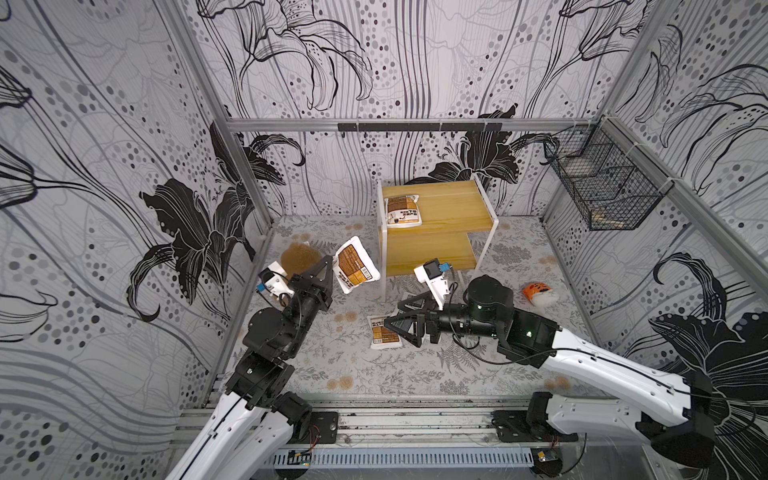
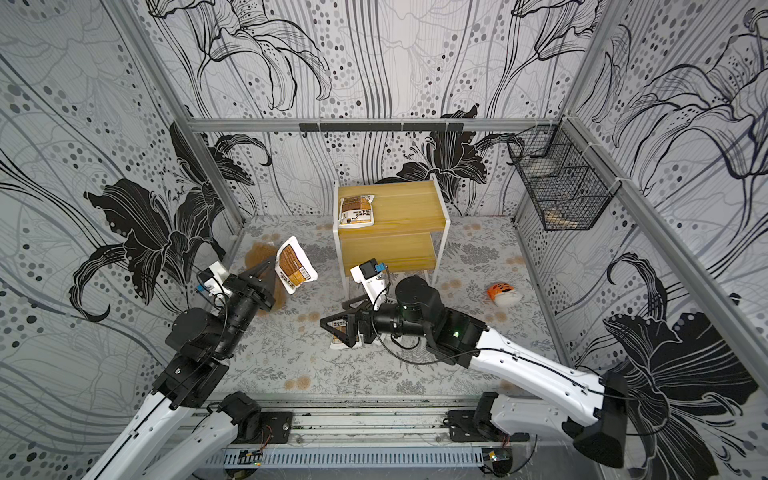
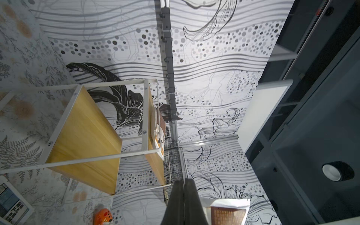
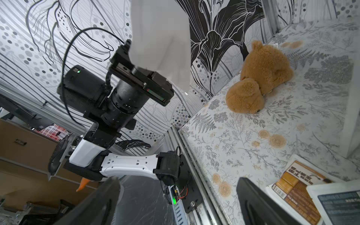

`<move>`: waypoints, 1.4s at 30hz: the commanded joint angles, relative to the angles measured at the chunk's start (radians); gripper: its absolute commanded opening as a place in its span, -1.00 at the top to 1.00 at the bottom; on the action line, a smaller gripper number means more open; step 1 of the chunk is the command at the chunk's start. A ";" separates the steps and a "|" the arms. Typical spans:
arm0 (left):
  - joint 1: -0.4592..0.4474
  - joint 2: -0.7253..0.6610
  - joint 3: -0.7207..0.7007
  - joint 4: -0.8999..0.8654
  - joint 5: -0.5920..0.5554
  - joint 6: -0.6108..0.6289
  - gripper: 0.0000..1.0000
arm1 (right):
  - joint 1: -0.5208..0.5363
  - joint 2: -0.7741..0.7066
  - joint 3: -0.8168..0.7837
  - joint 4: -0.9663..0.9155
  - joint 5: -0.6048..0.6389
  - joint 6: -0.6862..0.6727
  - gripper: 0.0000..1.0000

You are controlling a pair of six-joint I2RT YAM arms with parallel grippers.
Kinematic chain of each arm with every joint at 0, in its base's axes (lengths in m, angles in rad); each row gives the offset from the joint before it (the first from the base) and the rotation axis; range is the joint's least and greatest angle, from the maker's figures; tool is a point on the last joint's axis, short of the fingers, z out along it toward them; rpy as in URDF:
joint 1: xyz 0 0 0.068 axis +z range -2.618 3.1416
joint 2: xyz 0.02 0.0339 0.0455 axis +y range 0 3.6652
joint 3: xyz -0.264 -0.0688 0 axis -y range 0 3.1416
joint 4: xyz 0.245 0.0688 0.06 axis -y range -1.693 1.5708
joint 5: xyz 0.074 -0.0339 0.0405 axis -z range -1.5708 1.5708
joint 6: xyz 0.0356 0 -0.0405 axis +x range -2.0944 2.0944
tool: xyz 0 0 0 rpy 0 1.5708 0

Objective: Place the bagged coffee beans on the shelf by color
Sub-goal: Pick up the bagged coffee beans at the center of the board.

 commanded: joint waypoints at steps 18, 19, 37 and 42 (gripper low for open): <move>-0.004 0.028 0.005 0.029 -0.066 -0.072 1.00 | 0.037 0.303 0.258 0.284 0.205 -0.218 -0.80; -0.004 0.031 0.006 0.031 -0.062 -0.072 1.00 | 0.038 0.310 0.263 0.289 0.211 -0.216 -0.77; -0.003 0.086 0.040 0.040 0.030 -0.027 0.93 | 0.035 0.356 0.355 0.201 0.283 -0.206 0.74; -0.004 0.123 0.094 -0.008 0.101 0.049 0.08 | -0.004 0.332 0.407 0.061 0.258 -0.165 0.74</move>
